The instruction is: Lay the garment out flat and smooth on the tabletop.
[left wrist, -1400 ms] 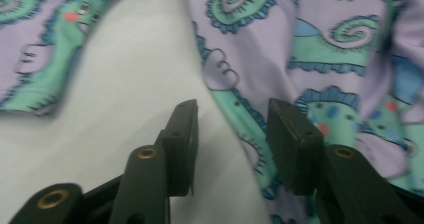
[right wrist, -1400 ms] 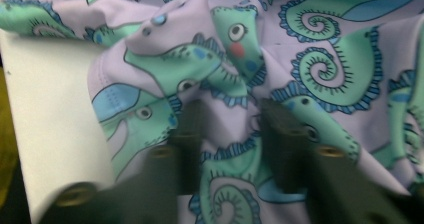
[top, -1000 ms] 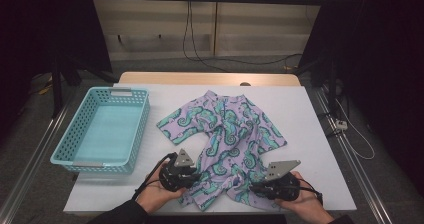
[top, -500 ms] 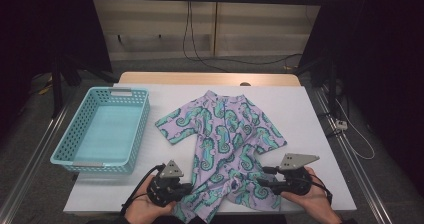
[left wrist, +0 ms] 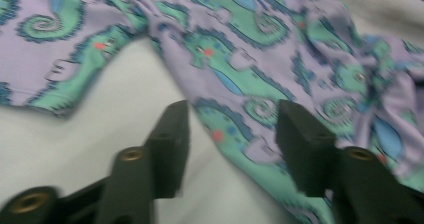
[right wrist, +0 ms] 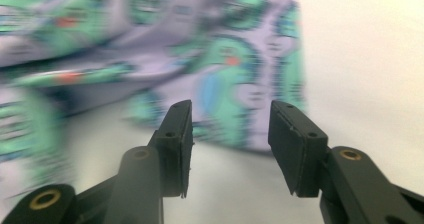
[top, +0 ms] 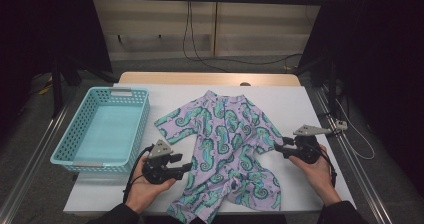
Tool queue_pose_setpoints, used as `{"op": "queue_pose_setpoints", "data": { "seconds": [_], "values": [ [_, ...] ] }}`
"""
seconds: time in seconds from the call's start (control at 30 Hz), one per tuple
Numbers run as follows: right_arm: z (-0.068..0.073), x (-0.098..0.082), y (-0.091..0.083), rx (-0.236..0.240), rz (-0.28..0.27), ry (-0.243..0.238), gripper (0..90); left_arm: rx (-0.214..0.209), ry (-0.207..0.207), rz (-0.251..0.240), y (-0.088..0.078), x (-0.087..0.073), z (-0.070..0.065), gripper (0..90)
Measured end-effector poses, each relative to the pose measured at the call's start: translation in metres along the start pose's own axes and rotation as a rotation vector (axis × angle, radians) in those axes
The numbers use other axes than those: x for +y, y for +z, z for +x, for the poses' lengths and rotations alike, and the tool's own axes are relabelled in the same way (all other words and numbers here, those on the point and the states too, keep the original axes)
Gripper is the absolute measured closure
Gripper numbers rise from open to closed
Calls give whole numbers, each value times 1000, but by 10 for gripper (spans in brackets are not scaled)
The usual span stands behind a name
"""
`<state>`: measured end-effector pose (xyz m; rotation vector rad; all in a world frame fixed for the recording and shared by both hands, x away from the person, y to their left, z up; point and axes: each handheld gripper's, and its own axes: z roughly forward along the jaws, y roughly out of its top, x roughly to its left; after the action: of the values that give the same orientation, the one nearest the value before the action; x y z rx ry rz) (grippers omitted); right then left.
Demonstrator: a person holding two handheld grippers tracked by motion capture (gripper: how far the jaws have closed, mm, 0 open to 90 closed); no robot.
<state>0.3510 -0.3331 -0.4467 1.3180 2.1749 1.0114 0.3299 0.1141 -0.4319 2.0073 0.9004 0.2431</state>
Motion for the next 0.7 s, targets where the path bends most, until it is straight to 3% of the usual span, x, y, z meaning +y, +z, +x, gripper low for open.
{"op": "queue_pose_setpoints", "data": {
  "seconds": [0.07,0.13,0.17,0.23,0.3,0.37,0.5,0.63,0.7],
  "values": [
    [-11,3,9,-19,13,30,529,44,16,-28,4,5,4,350],
    [-18,5,18,-31,31,40,529,71,-4,-48,10,9,9,299],
    [-19,6,21,-32,41,45,525,81,-19,-49,14,10,11,277],
    [-22,6,28,-37,67,52,521,103,-12,-50,18,13,14,243],
    [-26,7,33,-22,61,71,516,116,-17,-51,21,15,17,208],
    [-29,10,34,-25,70,81,611,123,-30,-52,24,17,20,181],
    [-39,12,36,-14,69,119,841,148,-14,-74,30,22,25,160],
    [-45,15,36,-27,62,113,900,154,9,-65,41,30,31,174],
    [-50,18,34,-59,52,114,900,169,20,-93,46,33,34,176]
  ]
}}
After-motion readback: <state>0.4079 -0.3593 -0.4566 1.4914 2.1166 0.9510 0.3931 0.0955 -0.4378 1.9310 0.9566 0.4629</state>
